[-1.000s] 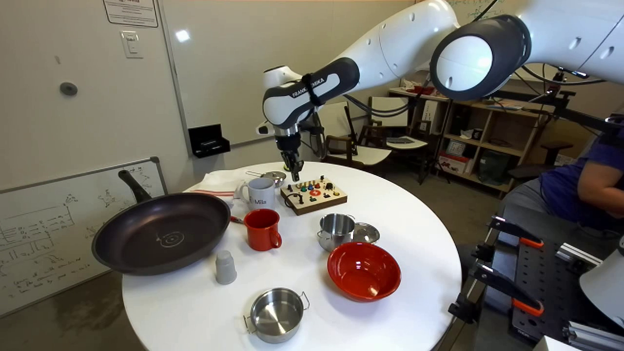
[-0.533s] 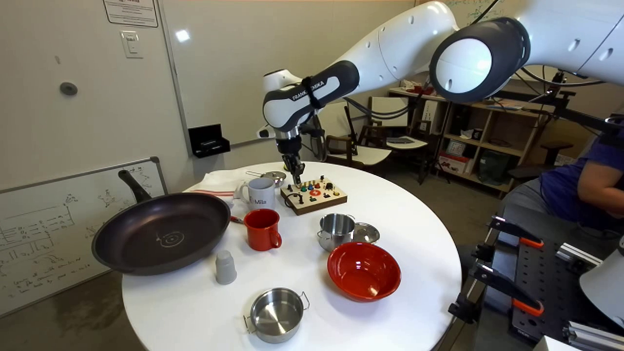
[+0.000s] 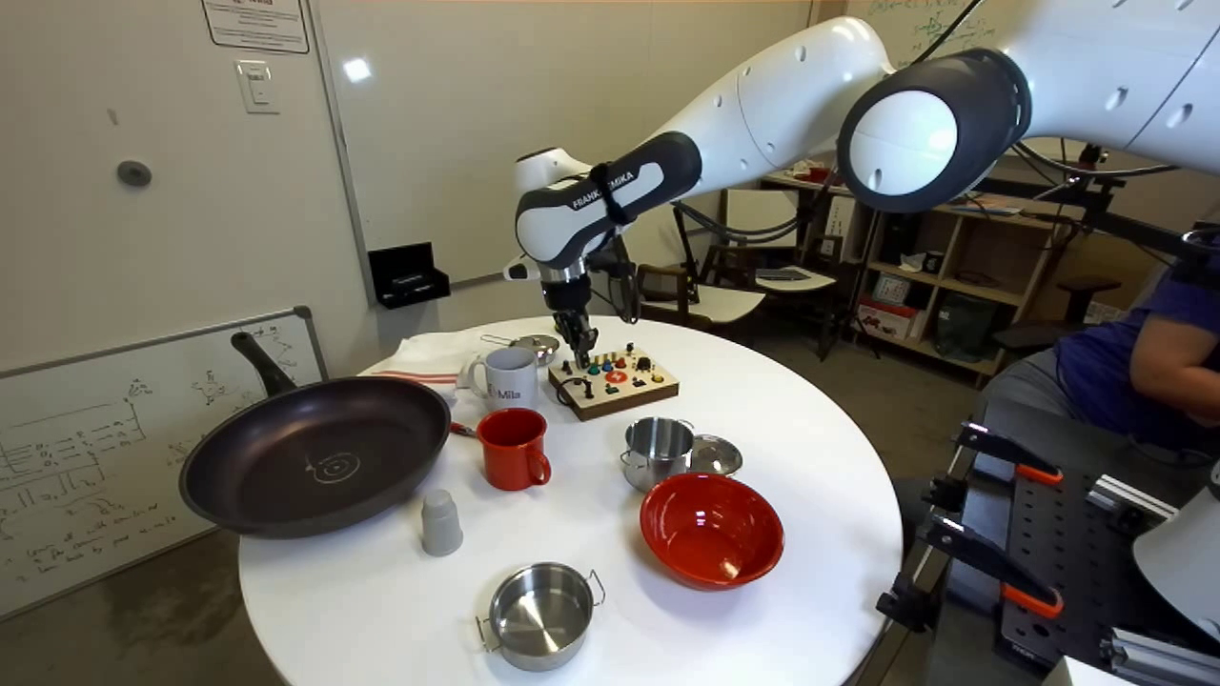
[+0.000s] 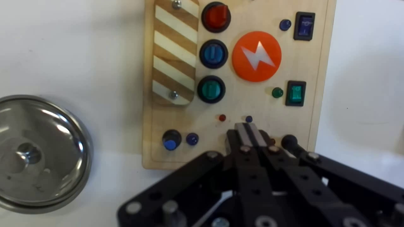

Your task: Press the button on the object on the table.

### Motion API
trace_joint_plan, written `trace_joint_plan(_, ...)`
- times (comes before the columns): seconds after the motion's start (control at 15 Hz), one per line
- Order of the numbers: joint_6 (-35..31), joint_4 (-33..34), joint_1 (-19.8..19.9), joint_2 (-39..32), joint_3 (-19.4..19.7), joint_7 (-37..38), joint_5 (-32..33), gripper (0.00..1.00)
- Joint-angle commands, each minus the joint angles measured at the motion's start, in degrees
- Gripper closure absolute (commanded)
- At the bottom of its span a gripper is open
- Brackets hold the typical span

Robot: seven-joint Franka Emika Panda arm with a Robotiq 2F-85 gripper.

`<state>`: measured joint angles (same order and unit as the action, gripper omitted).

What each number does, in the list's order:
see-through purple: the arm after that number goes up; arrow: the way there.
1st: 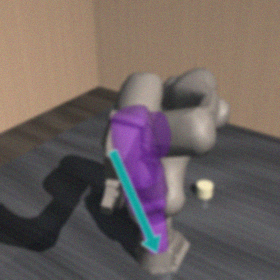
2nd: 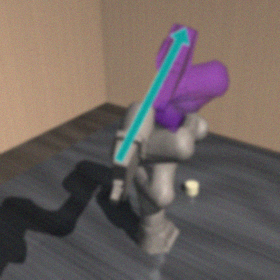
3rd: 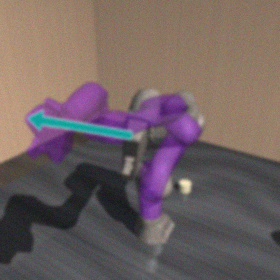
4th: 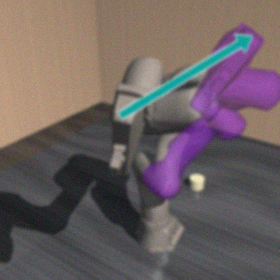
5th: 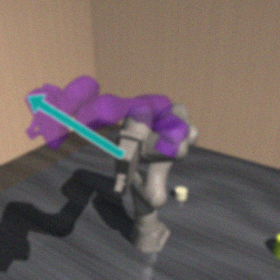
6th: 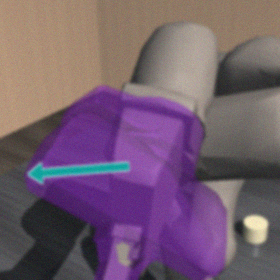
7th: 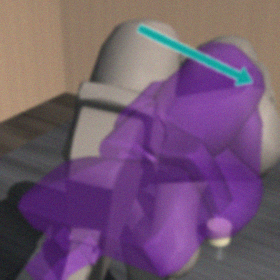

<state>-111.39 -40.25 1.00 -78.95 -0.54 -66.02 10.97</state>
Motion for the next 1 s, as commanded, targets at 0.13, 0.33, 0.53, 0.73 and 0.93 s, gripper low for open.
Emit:
trace_joint_plan(0.13, 0.9, 3.9, -0.3, -2.0, -0.3, -1.2, 0.0, 0.95)
trace_joint_plan(0.33, 1.3, 4.1, -0.5, -2.2, -0.2, -1.4, 0.1, 0.95)
trace_joint_plan(0.53, 1.4, 4.1, -0.6, -2.4, -0.1, -1.2, 0.1, 0.95)
trace_joint_plan(0.73, 1.2, 4.1, -0.7, -2.4, 0.0, -1.1, 0.2, 0.95)
trace_joint_plan(0.93, 1.2, 4.1, -0.7, -2.4, -0.1, -1.1, 0.2, 0.95)
